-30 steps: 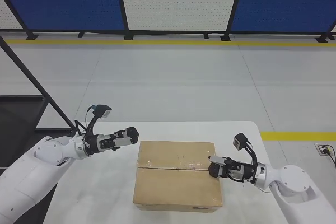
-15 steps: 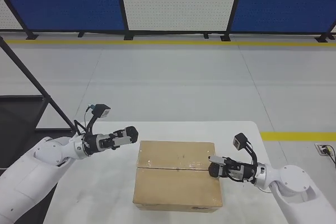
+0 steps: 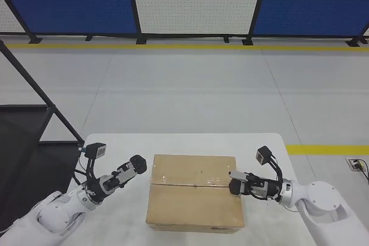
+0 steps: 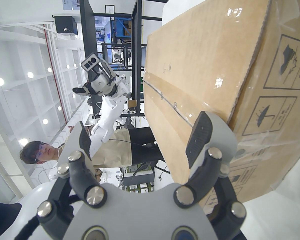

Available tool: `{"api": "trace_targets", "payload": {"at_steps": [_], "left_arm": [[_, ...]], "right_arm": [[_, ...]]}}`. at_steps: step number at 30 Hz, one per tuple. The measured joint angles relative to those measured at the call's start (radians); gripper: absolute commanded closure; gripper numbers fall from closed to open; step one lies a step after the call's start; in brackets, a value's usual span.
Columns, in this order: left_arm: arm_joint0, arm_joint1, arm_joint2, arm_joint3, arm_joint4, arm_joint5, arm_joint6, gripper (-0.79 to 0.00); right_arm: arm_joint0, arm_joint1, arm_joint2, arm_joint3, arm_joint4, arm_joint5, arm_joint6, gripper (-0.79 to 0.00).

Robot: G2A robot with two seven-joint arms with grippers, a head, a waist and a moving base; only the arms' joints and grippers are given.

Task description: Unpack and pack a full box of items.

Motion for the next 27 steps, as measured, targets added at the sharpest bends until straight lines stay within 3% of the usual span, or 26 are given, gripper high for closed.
{"api": "trace_targets", "payload": {"at_steps": [6,9,23,27], "left_arm": [[0.288,0.068,-0.172,-0.190,0.100,0.029,0.239,-0.785],[0.402,0.085,-0.217,-0.263,0.089,0.030,0.277,-0.785],[0.406,0.085,-0.218,-0.263,0.090,0.033,0.262,-0.785],[0.457,0.063,-0.216,-0.256,0.091,0.020,0.381,-0.785]], "right_arm": [[0.000,0.000,0.000,0.000,0.000,0.000,0.000,-0.785],[0.000,0.000,0.000,0.000,0.000,0.000,0.000,-0.785],[0.000,0.000,0.000,0.000,0.000,0.000,0.000,-0.785],[0.000,0.000,0.000,0.000,0.000,0.000,0.000,-0.785]]}}
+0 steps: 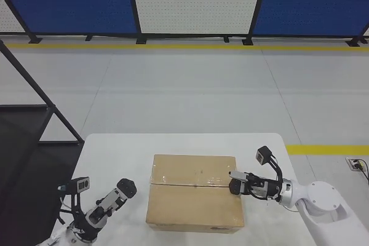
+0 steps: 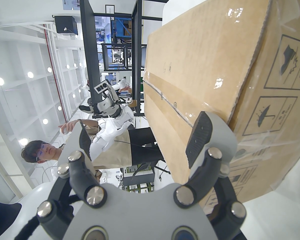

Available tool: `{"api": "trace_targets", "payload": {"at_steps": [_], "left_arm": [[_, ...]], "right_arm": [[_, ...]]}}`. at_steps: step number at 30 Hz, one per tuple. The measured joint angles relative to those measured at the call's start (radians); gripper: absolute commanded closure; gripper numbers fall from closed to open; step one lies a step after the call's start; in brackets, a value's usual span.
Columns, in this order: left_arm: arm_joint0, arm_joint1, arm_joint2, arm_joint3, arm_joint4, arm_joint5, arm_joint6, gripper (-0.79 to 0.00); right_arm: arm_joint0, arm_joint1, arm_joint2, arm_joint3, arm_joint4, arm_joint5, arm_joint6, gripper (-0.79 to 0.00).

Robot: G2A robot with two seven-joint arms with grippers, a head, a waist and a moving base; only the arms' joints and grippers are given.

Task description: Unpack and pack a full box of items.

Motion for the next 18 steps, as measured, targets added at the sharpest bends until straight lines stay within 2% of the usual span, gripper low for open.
{"api": "trace_targets", "payload": {"at_steps": [6,9,13,18], "left_arm": [[0.139,-0.025,-0.003,0.020,-0.004,-0.092,0.171,-0.785],[0.214,-0.035,0.006,0.007,-0.043,-0.121,0.216,-0.785],[0.284,-0.042,0.035,0.012,-0.168,-0.125,0.163,-0.785],[0.274,-0.060,0.060,0.070,-0.405,-0.089,0.037,-0.785]], "right_arm": [[0.000,0.000,0.000,0.000,0.000,0.000,0.000,-0.785],[0.000,0.000,0.000,0.000,0.000,0.000,0.000,-0.785],[0.000,0.000,0.000,0.000,0.000,0.000,0.000,-0.785],[0.000,0.000,0.000,0.000,0.000,0.000,0.000,-0.785]]}}
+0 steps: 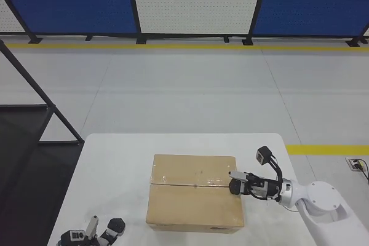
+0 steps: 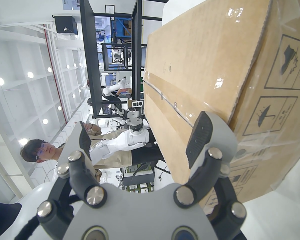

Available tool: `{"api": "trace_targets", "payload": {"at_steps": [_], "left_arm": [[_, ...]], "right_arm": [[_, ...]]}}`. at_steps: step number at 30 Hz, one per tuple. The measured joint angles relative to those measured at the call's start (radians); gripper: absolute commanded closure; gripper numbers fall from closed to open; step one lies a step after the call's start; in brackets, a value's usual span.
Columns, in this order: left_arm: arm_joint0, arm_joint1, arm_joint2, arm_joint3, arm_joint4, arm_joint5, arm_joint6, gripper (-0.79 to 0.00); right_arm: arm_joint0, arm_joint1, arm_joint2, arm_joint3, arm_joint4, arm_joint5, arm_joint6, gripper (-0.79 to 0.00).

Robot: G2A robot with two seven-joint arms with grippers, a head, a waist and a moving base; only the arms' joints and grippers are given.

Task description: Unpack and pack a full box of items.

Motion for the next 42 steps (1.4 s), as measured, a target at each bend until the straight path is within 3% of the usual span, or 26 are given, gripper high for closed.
{"api": "trace_targets", "payload": {"at_steps": [7,12,18,28,36,42], "left_arm": [[-0.116,-0.059,0.040,0.123,-0.158,0.138,-0.054,-0.785],[-0.198,-0.110,0.086,0.170,-0.107,0.208,-0.045,-0.785],[-0.246,-0.156,0.110,0.208,-0.048,0.239,-0.026,-0.785],[-0.279,-0.218,0.104,0.240,0.065,0.255,0.102,-0.785],[-0.260,-0.258,0.059,0.256,0.128,0.191,0.252,-0.785],[-0.247,-0.281,0.012,0.258,0.158,0.159,0.305,-0.785]], "right_arm": [[0.000,0.000,0.000,0.000,0.000,0.000,0.000,-0.785],[0.000,0.000,0.000,0.000,0.000,0.000,0.000,-0.785],[0.000,0.000,0.000,0.000,0.000,0.000,0.000,-0.785],[0.000,0.000,0.000,0.000,0.000,0.000,0.000,-0.785],[0.000,0.000,0.000,0.000,0.000,0.000,0.000,-0.785],[0.000,0.000,0.000,0.000,0.000,0.000,0.000,-0.785]]}}
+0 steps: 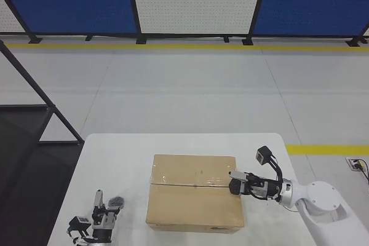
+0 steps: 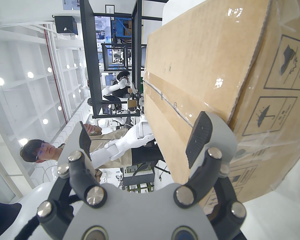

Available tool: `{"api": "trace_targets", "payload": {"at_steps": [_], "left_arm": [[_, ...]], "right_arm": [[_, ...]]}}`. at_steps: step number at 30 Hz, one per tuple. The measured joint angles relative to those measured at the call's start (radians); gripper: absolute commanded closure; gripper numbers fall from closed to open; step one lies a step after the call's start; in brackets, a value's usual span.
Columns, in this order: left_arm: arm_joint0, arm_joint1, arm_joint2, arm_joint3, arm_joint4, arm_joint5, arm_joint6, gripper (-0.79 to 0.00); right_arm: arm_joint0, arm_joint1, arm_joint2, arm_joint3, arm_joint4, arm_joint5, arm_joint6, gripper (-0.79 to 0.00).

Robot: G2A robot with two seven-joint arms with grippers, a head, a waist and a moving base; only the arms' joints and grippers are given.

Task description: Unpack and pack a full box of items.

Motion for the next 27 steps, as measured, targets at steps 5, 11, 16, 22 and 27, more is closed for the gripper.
{"api": "trace_targets", "payload": {"at_steps": [5,11,16,22,27], "left_arm": [[0.002,-0.015,-0.044,-0.005,0.022,-0.008,0.020,-0.785],[0.003,-0.029,-0.108,-0.021,0.040,-0.007,0.017,-0.785],[0.015,-0.036,-0.168,-0.045,0.064,0.005,0.009,-0.785],[0.029,-0.048,-0.227,-0.086,0.102,0.026,0.008,-0.785],[0.049,-0.061,-0.262,-0.123,0.127,0.029,0.010,-0.785]], "right_arm": [[0.000,0.000,0.000,0.000,0.000,0.000,0.000,-0.785],[0.000,0.000,0.000,0.000,0.000,0.000,0.000,-0.785],[0.000,0.000,0.000,0.000,0.000,0.000,0.000,-0.785],[0.000,0.000,0.000,0.000,0.000,0.000,0.000,-0.785],[0.000,0.000,0.000,0.000,0.000,0.000,0.000,-0.785]]}}
